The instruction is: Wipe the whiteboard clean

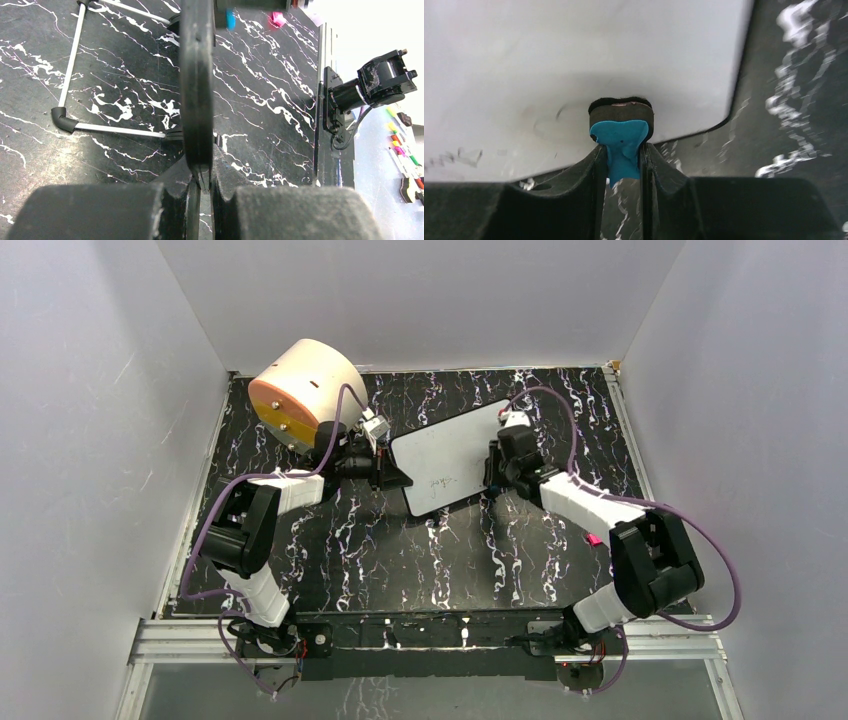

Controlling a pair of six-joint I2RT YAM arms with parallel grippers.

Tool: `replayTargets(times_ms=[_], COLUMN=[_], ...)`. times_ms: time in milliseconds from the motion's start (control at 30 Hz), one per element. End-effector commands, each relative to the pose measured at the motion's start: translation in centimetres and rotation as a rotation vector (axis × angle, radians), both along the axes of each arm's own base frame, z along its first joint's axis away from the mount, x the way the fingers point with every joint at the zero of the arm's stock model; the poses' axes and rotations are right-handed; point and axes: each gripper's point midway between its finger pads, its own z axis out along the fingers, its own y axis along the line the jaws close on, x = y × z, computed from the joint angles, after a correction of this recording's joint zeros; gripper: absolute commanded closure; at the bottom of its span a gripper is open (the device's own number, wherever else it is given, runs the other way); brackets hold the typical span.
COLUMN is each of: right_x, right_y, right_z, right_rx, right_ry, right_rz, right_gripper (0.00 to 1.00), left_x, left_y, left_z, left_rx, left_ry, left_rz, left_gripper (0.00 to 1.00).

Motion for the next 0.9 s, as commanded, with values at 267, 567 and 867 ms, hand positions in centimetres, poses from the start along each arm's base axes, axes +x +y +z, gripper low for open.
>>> replayTargets(times_ms=[267,567,867], right_x=[-0.9,1.0,-1.6], right_y=[7.5,2.6,4.9], right_z=[3.8,3.4,0.2], right_rx=[0.062,-0.037,0.016], right_ry=[-0.166,-0.175,-0.169], right_rz=[0.099,-0.036,0.031], right_gripper=[0.85,0.86,0.87], left_x=[-1.2,-1.2,-1.3], left_y=[-0.3,-0.4,-0.5], left_z=[-0.5,-0.4,-0.5], left_rx=[0.033,0.035,0.031], left_ry=[0.013,0.009,0.013], left_rz=[-0.040,-0.042,-0.045], left_gripper=[1.00,1.00,1.00])
